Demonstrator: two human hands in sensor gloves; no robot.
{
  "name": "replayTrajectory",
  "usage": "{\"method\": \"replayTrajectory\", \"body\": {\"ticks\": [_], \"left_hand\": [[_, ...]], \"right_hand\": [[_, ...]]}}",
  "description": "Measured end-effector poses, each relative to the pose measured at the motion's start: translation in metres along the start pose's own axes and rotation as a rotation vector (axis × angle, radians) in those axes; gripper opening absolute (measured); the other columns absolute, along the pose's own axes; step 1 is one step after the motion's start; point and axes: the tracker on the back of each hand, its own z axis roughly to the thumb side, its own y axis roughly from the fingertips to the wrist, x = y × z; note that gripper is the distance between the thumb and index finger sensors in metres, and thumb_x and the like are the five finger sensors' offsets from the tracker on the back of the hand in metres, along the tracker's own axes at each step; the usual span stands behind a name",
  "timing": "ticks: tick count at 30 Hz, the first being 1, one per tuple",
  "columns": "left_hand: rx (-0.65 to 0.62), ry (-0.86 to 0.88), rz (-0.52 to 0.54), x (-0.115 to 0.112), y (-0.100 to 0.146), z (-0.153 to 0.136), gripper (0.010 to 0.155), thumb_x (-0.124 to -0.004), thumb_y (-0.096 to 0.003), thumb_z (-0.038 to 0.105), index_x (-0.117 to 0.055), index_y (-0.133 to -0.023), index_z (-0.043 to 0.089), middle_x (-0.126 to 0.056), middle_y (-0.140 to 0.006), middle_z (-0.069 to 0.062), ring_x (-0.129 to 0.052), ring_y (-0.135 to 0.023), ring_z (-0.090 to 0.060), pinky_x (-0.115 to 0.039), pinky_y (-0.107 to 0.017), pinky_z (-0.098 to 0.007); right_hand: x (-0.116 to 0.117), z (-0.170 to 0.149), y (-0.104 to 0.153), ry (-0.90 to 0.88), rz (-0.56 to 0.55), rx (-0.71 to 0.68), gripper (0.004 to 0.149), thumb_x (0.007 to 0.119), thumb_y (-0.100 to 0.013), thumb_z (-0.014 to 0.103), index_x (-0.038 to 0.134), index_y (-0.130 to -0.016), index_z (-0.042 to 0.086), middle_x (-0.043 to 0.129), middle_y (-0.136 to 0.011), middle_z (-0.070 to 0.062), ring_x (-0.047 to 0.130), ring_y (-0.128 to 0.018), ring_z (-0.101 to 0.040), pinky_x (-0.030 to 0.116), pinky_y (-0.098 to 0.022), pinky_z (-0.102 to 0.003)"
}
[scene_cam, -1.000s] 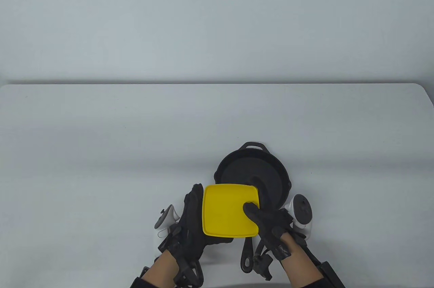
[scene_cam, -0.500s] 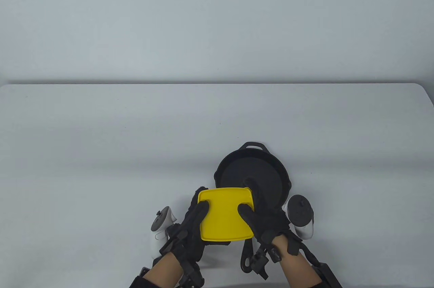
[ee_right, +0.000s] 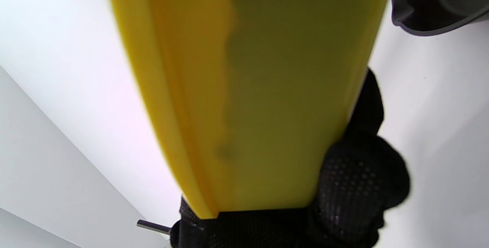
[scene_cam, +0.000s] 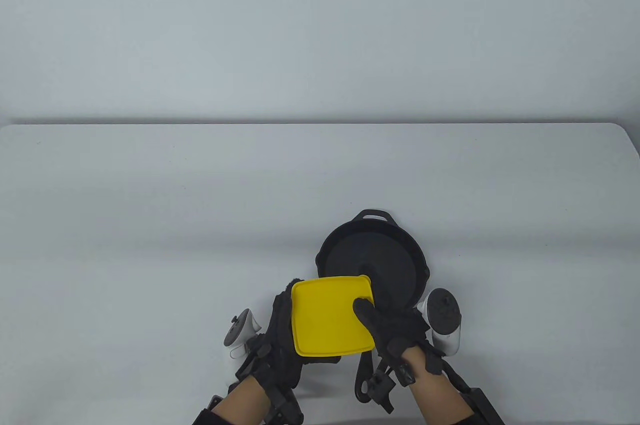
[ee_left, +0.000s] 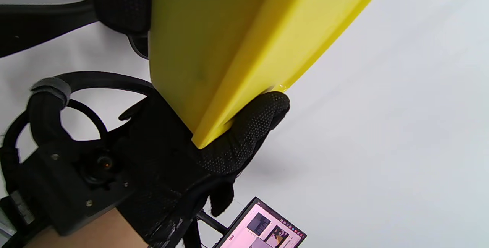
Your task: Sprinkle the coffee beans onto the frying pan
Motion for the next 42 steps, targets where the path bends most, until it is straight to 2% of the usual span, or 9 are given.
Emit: {"method": "replayTrajectory", "body": {"ticks": [4, 13, 17, 22, 24, 30, 37, 40, 42], "left_hand": [[-0.023, 0.012, -0.016, -0.003, 0.001, 0.002, 0.093, -0.042, -0.0367, 0.095, -0.002, -0.107, 0.049, -0.047, -0.107, -0.011, -0.072, -0.094, -0.039, -0.075, -0.063, -0.051], [-0.007, 0.020, -0.001, -0.004, 0.004, 0.002, 0.092, -0.040, -0.0371, 0.093, -0.005, -0.108, 0.047, -0.050, -0.106, -0.014, -0.075, -0.090, -0.041, -0.076, -0.062, -0.051], [0.023, 0.063, 0.020, -0.001, 0.004, -0.001, 0.093, -0.039, -0.0371, 0.093, -0.005, -0.108, 0.044, -0.050, -0.105, -0.016, -0.076, -0.088, -0.043, -0.076, -0.060, -0.051], [0.036, 0.079, 0.000, -0.002, 0.002, -0.003, 0.096, -0.043, -0.0386, 0.094, -0.002, -0.108, 0.042, -0.049, -0.106, -0.016, -0.075, -0.088, -0.043, -0.076, -0.061, -0.051], [0.047, 0.082, 0.000, -0.002, 0.002, -0.004, 0.098, -0.045, -0.0393, 0.095, -0.001, -0.108, 0.040, -0.049, -0.105, -0.017, -0.076, -0.087, -0.043, -0.077, -0.060, -0.050], [0.069, 0.060, -0.033, 0.000, -0.001, -0.002, 0.096, -0.059, -0.0482, 0.088, -0.001, -0.107, 0.039, -0.051, -0.106, -0.013, -0.078, -0.088, -0.040, -0.079, -0.062, -0.048], [0.051, -0.116, 0.102, 0.006, 0.003, 0.007, 0.089, -0.063, -0.0579, 0.073, -0.002, -0.106, 0.029, -0.054, -0.103, -0.011, -0.079, -0.093, -0.035, -0.076, -0.069, -0.043], [0.028, -0.115, 0.163, 0.013, 0.005, 0.009, 0.088, -0.062, -0.0582, 0.071, -0.001, -0.104, 0.026, -0.052, -0.104, -0.010, -0.078, -0.094, -0.034, -0.077, -0.070, -0.041], [0.019, -0.123, 0.206, 0.018, 0.006, 0.011, 0.088, -0.062, -0.0588, 0.070, -0.001, -0.103, 0.025, -0.049, -0.106, -0.009, -0.077, -0.095, -0.034, -0.076, -0.070, -0.041]], "right_hand": [[0.000, 0.001, -0.001, -0.039, 0.042, -0.069, 0.070, 0.058, -0.066, 0.041, 0.013, -0.115, 0.020, -0.006, -0.104, -0.032, 0.010, -0.091, -0.062, 0.038, -0.063, -0.071], [0.002, 0.008, 0.002, -0.011, -0.010, -0.128, 0.063, 0.065, -0.065, 0.042, 0.032, -0.115, 0.025, 0.003, -0.110, -0.027, 0.013, -0.095, -0.060, 0.039, -0.064, -0.072], [0.002, 0.009, 0.002, 0.038, -0.009, -0.123, 0.048, 0.065, -0.065, 0.046, 0.062, -0.102, 0.016, 0.017, -0.114, -0.023, 0.017, -0.097, -0.057, 0.040, -0.064, -0.071], [0.001, 0.006, 0.001, -0.017, -0.004, -0.114, 0.045, 0.065, -0.065, 0.046, 0.068, -0.096, 0.013, 0.019, -0.114, -0.021, 0.016, -0.096, -0.056, 0.040, -0.063, -0.071], [0.001, 0.004, 0.001, -0.071, 0.012, -0.115, 0.043, 0.063, -0.065, 0.049, 0.072, -0.093, 0.019, 0.018, -0.115, -0.020, 0.013, -0.096, -0.056, 0.038, -0.063, -0.071], [0.000, 0.002, 0.000, -0.116, -0.001, -0.098, 0.043, 0.062, -0.065, 0.050, 0.073, -0.092, 0.019, 0.017, -0.114, -0.021, 0.012, -0.094, -0.056, 0.034, -0.059, -0.072], [-0.019, 0.002, 0.000, -0.306, -0.106, -0.109, 0.047, 0.049, -0.068, 0.045, 0.061, -0.097, 0.009, 0.022, -0.110, -0.030, 0.016, -0.090, -0.063, 0.030, -0.059, -0.071], [-0.045, 0.014, 0.005, -0.392, -0.221, -0.190, 0.054, 0.049, -0.067, 0.040, 0.048, -0.104, 0.001, 0.027, -0.108, -0.033, 0.036, -0.091, -0.066, 0.045, -0.060, -0.070], [-0.069, 0.024, 0.015, -0.315, -0.341, -0.164, 0.055, 0.052, -0.066, 0.035, 0.045, -0.104, -0.005, 0.032, -0.102, -0.039, 0.053, -0.083, -0.067, 0.060, -0.053, -0.068]]}}
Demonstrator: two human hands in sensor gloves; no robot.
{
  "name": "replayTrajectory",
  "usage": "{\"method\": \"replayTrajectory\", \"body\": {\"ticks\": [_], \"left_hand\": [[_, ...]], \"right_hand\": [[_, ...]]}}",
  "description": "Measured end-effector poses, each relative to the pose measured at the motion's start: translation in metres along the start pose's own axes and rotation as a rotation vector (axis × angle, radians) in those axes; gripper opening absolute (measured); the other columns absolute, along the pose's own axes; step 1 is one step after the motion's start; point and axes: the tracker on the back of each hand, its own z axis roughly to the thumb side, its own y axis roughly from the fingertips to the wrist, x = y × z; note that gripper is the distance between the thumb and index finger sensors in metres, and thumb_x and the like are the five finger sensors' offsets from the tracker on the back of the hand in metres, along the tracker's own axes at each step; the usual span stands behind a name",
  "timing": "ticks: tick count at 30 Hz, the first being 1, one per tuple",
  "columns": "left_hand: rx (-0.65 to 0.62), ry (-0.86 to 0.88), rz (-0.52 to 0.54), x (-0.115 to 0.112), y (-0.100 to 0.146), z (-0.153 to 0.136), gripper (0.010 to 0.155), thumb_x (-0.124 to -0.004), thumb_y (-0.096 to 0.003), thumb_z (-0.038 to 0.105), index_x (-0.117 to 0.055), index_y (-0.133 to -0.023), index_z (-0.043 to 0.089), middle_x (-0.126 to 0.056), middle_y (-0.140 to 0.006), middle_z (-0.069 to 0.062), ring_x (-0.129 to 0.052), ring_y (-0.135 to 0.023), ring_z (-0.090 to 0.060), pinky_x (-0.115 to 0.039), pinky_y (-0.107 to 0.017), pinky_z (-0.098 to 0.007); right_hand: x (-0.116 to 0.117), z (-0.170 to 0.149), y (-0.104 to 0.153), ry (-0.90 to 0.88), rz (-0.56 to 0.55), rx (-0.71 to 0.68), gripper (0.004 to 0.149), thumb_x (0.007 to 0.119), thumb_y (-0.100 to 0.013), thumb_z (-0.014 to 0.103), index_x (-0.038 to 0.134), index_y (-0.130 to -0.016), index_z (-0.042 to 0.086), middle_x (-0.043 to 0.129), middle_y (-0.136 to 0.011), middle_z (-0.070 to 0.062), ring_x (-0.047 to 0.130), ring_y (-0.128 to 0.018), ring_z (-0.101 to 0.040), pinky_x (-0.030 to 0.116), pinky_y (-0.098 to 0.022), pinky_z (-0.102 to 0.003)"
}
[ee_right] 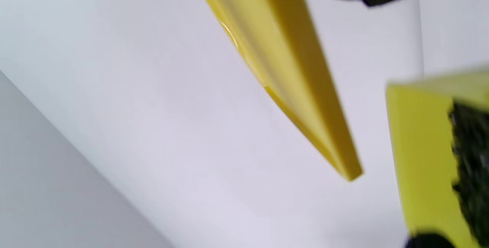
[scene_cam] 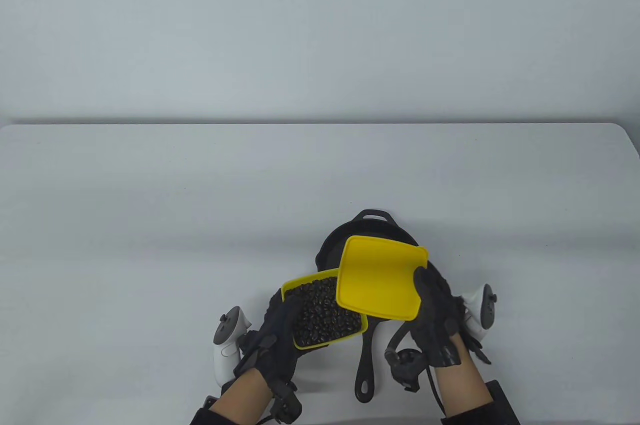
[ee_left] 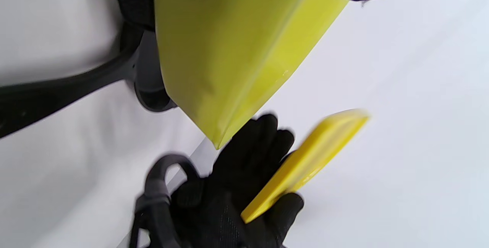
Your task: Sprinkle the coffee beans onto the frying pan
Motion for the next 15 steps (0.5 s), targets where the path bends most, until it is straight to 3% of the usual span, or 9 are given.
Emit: {"method": "replayTrajectory", "body": {"ticks": [3, 5, 7, 11, 15], "left_hand": [[0.016, -0.013, 0.044, 0.007, 0.001, -0.002, 0.088, -0.061, -0.0592, 0.069, 0.000, -0.103, 0.024, -0.048, -0.107, -0.009, -0.077, -0.095, -0.034, -0.076, -0.069, -0.042], [0.033, -0.010, 0.061, 0.008, 0.000, -0.004, 0.089, -0.061, -0.0591, 0.071, 0.000, -0.103, 0.024, -0.047, -0.107, -0.010, -0.076, -0.094, -0.035, -0.076, -0.068, -0.042], [0.038, -0.012, 0.063, 0.008, -0.001, -0.005, 0.090, -0.061, -0.0591, 0.071, 0.001, -0.103, 0.024, -0.047, -0.107, -0.010, -0.076, -0.094, -0.035, -0.076, -0.068, -0.042], [0.042, -0.010, 0.044, 0.003, -0.002, -0.008, 0.090, -0.061, -0.0596, 0.071, 0.002, -0.103, 0.023, -0.046, -0.107, -0.010, -0.075, -0.094, -0.035, -0.075, -0.068, -0.042], [0.042, -0.030, 0.027, 0.000, -0.001, -0.007, 0.090, -0.061, -0.0599, 0.071, 0.002, -0.102, 0.022, -0.045, -0.106, -0.011, -0.075, -0.094, -0.036, -0.075, -0.068, -0.043]], "right_hand": [[-0.032, 0.029, 0.006, 0.385, -0.262, 0.021, 0.057, 0.060, -0.062, 0.031, 0.048, -0.105, -0.005, 0.050, -0.095, -0.041, 0.084, -0.067, -0.059, 0.082, -0.038, -0.055], [-0.054, 0.047, 0.010, 0.714, -0.312, 0.075, 0.059, 0.062, -0.061, 0.030, 0.047, -0.106, -0.004, 0.057, -0.094, -0.039, 0.091, -0.062, -0.054, 0.086, -0.034, -0.051], [-0.067, 0.056, 0.014, 0.922, -0.367, 0.162, 0.060, 0.064, -0.059, 0.029, 0.045, -0.107, -0.001, 0.063, -0.092, -0.037, 0.099, -0.055, -0.047, 0.090, -0.029, -0.045], [-0.092, 0.054, 0.022, 1.092, -0.446, 0.359, 0.059, 0.068, -0.057, 0.028, 0.051, -0.106, -0.001, 0.072, -0.088, -0.035, 0.104, -0.047, -0.042, 0.092, -0.023, -0.041], [-0.119, 0.030, 0.031, 1.021, -0.498, 0.561, 0.059, 0.071, -0.056, 0.029, 0.057, -0.103, -0.003, 0.076, -0.085, -0.034, 0.106, -0.040, -0.039, 0.093, -0.018, -0.039]]}}
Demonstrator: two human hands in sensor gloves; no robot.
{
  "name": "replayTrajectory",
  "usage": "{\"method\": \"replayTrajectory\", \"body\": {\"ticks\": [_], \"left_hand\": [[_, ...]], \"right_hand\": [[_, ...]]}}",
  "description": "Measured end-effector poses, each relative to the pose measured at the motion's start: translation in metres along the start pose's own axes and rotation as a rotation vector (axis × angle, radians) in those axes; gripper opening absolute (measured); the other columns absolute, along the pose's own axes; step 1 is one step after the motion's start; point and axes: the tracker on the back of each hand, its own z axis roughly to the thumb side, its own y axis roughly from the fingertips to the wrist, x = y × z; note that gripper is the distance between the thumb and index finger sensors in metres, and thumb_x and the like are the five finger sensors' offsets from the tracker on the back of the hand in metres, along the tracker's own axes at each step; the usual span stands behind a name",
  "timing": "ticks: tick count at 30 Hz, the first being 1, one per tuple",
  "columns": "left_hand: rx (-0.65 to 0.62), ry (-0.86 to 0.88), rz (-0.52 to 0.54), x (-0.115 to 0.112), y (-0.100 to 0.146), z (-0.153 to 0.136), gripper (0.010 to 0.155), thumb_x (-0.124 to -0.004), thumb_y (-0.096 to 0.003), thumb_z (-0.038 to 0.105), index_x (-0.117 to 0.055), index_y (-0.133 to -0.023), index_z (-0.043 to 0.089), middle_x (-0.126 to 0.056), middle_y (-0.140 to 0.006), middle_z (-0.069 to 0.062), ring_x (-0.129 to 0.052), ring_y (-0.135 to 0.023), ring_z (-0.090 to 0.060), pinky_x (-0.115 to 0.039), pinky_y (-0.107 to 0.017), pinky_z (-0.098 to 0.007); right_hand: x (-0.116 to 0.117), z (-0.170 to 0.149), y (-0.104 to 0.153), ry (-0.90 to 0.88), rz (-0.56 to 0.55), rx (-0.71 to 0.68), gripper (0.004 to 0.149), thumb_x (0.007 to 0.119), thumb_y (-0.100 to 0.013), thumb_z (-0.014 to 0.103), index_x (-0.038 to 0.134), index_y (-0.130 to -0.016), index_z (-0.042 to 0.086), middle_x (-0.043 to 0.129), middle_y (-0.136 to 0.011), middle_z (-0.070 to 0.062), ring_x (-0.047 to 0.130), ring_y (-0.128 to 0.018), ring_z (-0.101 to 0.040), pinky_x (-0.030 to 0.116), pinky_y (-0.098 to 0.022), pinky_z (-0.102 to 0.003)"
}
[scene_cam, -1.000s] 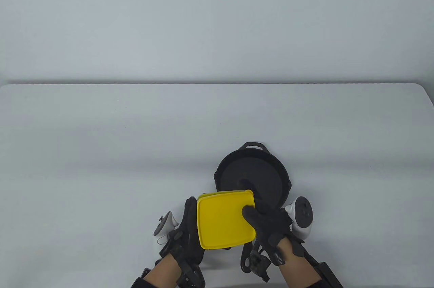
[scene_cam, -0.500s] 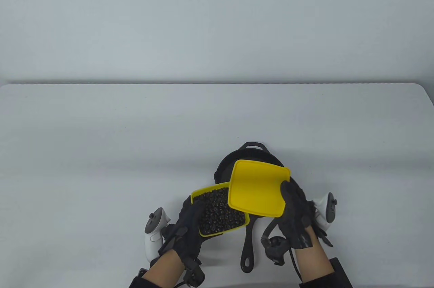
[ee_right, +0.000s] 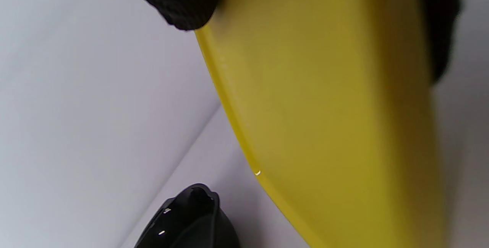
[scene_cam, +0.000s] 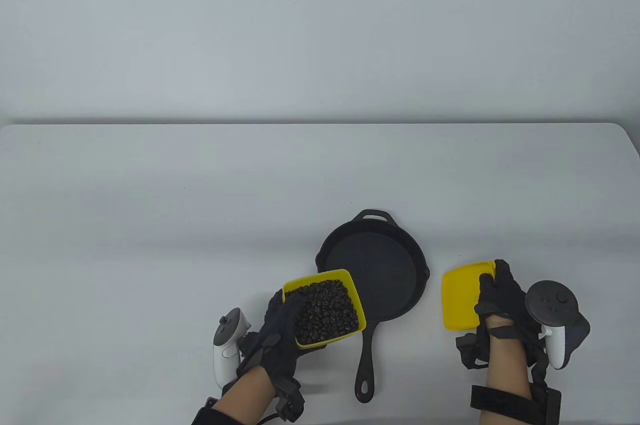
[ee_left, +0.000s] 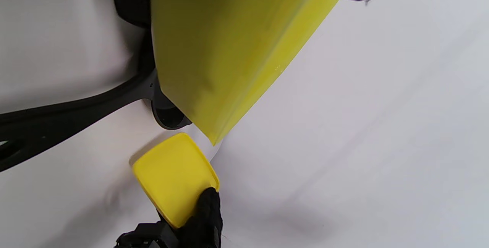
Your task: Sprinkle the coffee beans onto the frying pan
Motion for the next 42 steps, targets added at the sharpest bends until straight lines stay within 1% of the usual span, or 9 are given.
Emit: {"method": "replayTrajectory", "body": {"ticks": [4, 9, 14, 19, 23, 26, 32, 38, 42], "left_hand": [[-0.009, 0.000, -0.007, 0.000, 0.002, 0.002, 0.090, -0.060, -0.0597, 0.071, 0.002, -0.102, 0.022, -0.045, -0.106, -0.012, -0.075, -0.094, -0.037, -0.075, -0.068, -0.043], [-0.012, 0.010, -0.001, 0.003, 0.002, 0.003, 0.091, -0.060, -0.0597, 0.072, 0.003, -0.102, 0.022, -0.045, -0.106, -0.012, -0.074, -0.094, -0.037, -0.075, -0.068, -0.043], [-0.005, 0.007, 0.004, 0.004, 0.002, 0.004, 0.091, -0.060, -0.0598, 0.072, 0.003, -0.102, 0.022, -0.044, -0.106, -0.012, -0.074, -0.094, -0.037, -0.074, -0.068, -0.043], [-0.003, 0.014, 0.021, 0.002, -0.001, 0.002, 0.091, -0.059, -0.0600, 0.072, 0.004, -0.102, 0.022, -0.043, -0.106, -0.013, -0.073, -0.094, -0.037, -0.074, -0.068, -0.043], [-0.001, -0.012, 0.001, -0.002, 0.000, 0.002, 0.092, -0.059, -0.0602, 0.072, 0.005, -0.101, 0.021, -0.043, -0.106, -0.013, -0.072, -0.094, -0.038, -0.074, -0.068, -0.044], [-0.017, -0.030, -0.015, -0.005, 0.002, 0.005, 0.092, -0.059, -0.0604, 0.071, 0.005, -0.101, 0.020, -0.043, -0.106, -0.014, -0.072, -0.094, -0.039, -0.074, -0.068, -0.044], [-0.047, -0.098, 0.004, -0.007, 0.003, 0.010, 0.092, -0.061, -0.0615, 0.070, 0.005, -0.101, 0.019, -0.041, -0.105, -0.016, -0.070, -0.093, -0.041, -0.072, -0.068, -0.046], [-0.058, -0.081, 0.010, -0.014, -0.003, 0.008, 0.093, -0.061, -0.0611, 0.070, 0.005, -0.100, 0.018, -0.040, -0.104, -0.017, -0.070, -0.092, -0.042, -0.073, -0.067, -0.046], [-0.085, -0.056, 0.042, -0.005, -0.002, 0.011, 0.093, -0.060, -0.0602, 0.071, 0.005, -0.100, 0.018, -0.042, -0.104, -0.016, -0.072, -0.091, -0.040, -0.075, -0.067, -0.045]], "right_hand": [[0.006, -0.022, -0.008, -0.119, 0.021, 0.098, 0.061, 0.073, -0.057, 0.032, 0.058, -0.102, -0.005, 0.075, -0.086, -0.034, 0.105, -0.042, -0.039, 0.091, -0.021, -0.040], [0.002, -0.010, -0.004, 0.056, -0.108, 0.036, 0.071, 0.073, -0.059, 0.042, 0.044, -0.109, 0.001, 0.050, -0.104, -0.031, 0.069, -0.084, -0.057, 0.067, -0.055, -0.061], [-0.001, 0.034, 0.019, 0.231, -0.270, -0.238, 0.071, 0.072, -0.059, 0.045, 0.043, -0.110, 0.004, 0.045, -0.108, -0.028, 0.065, -0.090, -0.055, 0.065, -0.058, -0.061], [0.032, 0.092, 0.068, 0.307, -0.302, -0.813, 0.071, 0.074, -0.058, 0.047, 0.048, -0.110, 0.007, 0.053, -0.108, -0.025, 0.075, -0.088, -0.050, 0.076, -0.055, -0.054], [0.085, 0.132, 0.108, 0.254, -0.058, -1.127, 0.076, 0.084, -0.052, 0.045, 0.050, -0.109, 0.008, 0.048, -0.109, -0.026, 0.078, -0.087, -0.050, 0.084, -0.050, -0.045], [0.113, 0.147, 0.127, 0.251, 0.118, -1.169, 0.075, 0.089, -0.048, 0.046, 0.060, -0.104, 0.005, 0.060, -0.103, -0.027, 0.089, -0.079, -0.047, 0.091, -0.041, -0.038], [0.132, 0.149, 0.121, 0.269, 0.336, -0.970, 0.069, 0.089, -0.049, 0.048, 0.071, -0.097, 0.002, 0.072, -0.094, -0.030, 0.094, -0.069, -0.047, 0.089, -0.038, -0.031], [0.161, 0.171, 0.100, 0.413, 0.806, -0.659, 0.089, 0.088, -0.052, 0.052, 0.040, -0.115, 0.009, 0.037, -0.109, -0.034, 0.065, -0.085, -0.057, 0.082, -0.045, -0.040], [0.183, 0.196, 0.093, 0.516, 0.880, -0.641, 0.087, 0.091, -0.049, 0.052, 0.046, -0.113, 0.013, 0.041, -0.107, -0.034, 0.065, -0.080, -0.060, 0.084, -0.041, -0.039]]}}
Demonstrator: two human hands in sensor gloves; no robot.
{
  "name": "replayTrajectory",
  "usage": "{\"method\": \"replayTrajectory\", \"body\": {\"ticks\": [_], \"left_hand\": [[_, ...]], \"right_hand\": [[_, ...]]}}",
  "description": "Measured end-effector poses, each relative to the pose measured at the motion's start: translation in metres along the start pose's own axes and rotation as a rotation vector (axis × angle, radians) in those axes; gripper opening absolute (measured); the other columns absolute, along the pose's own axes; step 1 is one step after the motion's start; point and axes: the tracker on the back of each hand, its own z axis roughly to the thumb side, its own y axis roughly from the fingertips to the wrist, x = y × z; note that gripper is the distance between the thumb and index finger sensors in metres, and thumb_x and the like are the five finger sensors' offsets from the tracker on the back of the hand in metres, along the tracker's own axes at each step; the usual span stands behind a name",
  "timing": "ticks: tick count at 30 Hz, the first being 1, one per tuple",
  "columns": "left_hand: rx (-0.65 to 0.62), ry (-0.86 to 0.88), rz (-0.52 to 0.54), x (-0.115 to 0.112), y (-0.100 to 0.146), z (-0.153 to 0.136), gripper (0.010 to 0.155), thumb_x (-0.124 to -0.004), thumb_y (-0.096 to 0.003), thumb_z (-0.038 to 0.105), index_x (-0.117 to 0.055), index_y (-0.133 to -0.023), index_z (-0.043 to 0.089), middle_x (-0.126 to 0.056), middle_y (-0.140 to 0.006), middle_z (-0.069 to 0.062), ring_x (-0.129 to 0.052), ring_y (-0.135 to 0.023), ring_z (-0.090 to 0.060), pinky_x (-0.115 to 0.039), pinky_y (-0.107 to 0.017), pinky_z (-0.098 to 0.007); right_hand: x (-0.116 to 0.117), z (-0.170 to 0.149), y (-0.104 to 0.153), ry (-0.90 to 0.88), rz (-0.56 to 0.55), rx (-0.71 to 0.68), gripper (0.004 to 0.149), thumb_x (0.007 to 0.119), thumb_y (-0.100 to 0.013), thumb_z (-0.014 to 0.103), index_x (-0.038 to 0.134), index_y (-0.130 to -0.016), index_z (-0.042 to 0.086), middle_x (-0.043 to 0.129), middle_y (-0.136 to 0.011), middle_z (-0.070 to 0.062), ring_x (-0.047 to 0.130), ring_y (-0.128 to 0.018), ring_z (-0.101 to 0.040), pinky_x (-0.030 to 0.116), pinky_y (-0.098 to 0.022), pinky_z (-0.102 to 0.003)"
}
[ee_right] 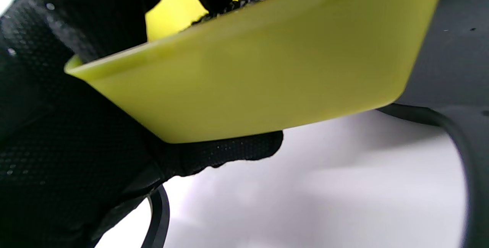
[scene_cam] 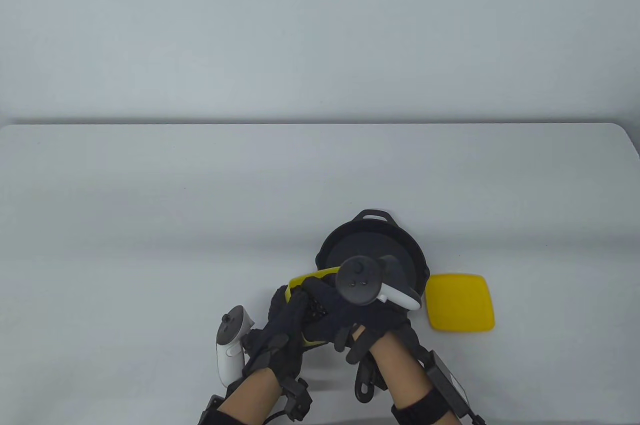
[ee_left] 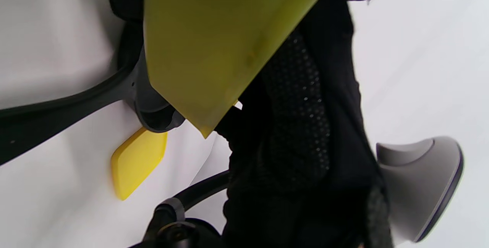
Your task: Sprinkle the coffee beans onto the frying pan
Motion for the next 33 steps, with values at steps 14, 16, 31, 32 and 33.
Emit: {"method": "replayTrajectory", "body": {"ticks": [14, 16, 31, 32, 33], "left_hand": [[-0.001, 0.027, 0.039, 0.010, 0.001, -0.001, 0.094, -0.058, -0.0602, 0.071, 0.008, -0.098, 0.015, -0.040, -0.102, -0.019, -0.071, -0.090, -0.042, -0.075, -0.066, -0.046], [0.007, 0.018, 0.037, 0.010, 0.000, -0.003, 0.094, -0.058, -0.0604, 0.070, 0.008, -0.098, 0.015, -0.039, -0.102, -0.019, -0.070, -0.090, -0.043, -0.074, -0.066, -0.046], [0.064, 0.109, -0.022, 0.003, -0.011, -0.021, 0.095, -0.057, -0.0587, 0.073, 0.009, -0.099, 0.019, -0.040, -0.104, -0.017, -0.071, -0.092, -0.041, -0.075, -0.068, -0.044], [0.069, 0.116, -0.022, 0.003, -0.011, -0.022, 0.095, -0.057, -0.0586, 0.073, 0.009, -0.100, 0.019, -0.040, -0.104, -0.017, -0.072, -0.092, -0.040, -0.075, -0.068, -0.044], [0.073, 0.122, -0.024, 0.004, -0.011, -0.023, 0.095, -0.057, -0.0584, 0.073, 0.009, -0.100, 0.019, -0.040, -0.104, -0.017, -0.072, -0.092, -0.040, -0.076, -0.067, -0.044]], "right_hand": [[0.018, -0.014, -0.033, -0.229, -0.159, -0.042, 0.040, 0.081, -0.052, 0.018, 0.071, -0.092, 0.018, 0.065, -0.092, -0.022, 0.086, -0.053, -0.038, 0.089, -0.025, -0.024], [0.019, -0.021, -0.033, -0.270, -0.175, -0.055, 0.037, 0.081, -0.052, 0.016, 0.074, -0.088, 0.018, 0.068, -0.090, -0.022, 0.087, -0.051, -0.038, 0.090, -0.023, -0.024], [0.007, -0.047, -0.014, -0.406, -0.276, -0.084, 0.035, 0.081, -0.051, 0.013, 0.077, -0.086, 0.018, 0.073, -0.088, -0.022, 0.092, -0.052, -0.037, 0.093, -0.025, -0.022], [0.005, -0.048, -0.013, -0.412, -0.297, -0.088, 0.035, 0.081, -0.052, 0.013, 0.077, -0.086, 0.018, 0.073, -0.088, -0.022, 0.091, -0.053, -0.037, 0.093, -0.025, -0.022], [0.003, -0.048, -0.011, -0.412, -0.324, -0.089, 0.035, 0.081, -0.052, 0.013, 0.077, -0.086, 0.018, 0.072, -0.088, -0.021, 0.091, -0.053, -0.037, 0.093, -0.025, -0.022]]}}
